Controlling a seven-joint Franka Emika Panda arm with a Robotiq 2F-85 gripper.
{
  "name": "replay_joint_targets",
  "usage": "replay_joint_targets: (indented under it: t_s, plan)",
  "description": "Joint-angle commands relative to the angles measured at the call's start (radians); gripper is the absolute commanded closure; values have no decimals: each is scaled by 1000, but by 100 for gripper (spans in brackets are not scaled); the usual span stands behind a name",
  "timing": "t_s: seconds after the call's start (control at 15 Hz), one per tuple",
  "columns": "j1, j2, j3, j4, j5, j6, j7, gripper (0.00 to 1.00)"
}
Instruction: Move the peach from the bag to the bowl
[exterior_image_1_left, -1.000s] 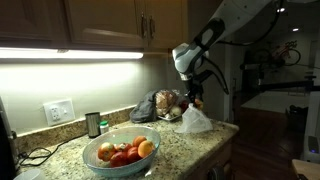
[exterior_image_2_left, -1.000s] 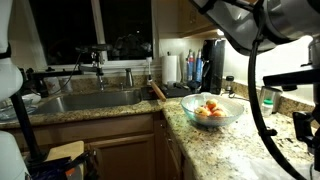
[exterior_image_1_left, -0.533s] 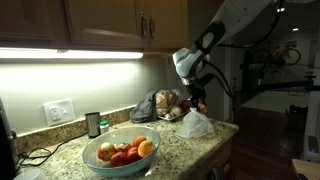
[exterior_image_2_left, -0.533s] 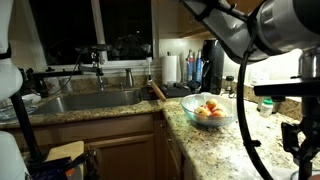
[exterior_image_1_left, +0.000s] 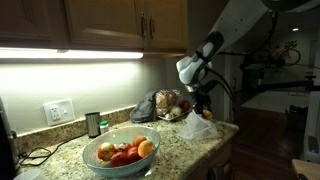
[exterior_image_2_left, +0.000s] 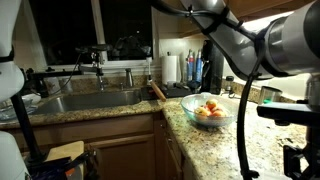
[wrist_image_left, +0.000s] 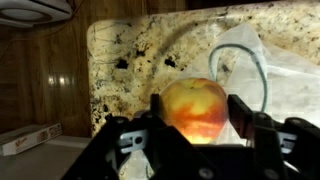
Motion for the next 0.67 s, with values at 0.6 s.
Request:
replay_joint_targets:
  t_s: [0.6]
  plan:
    - [-79,141,22,118,83,31,-93,58]
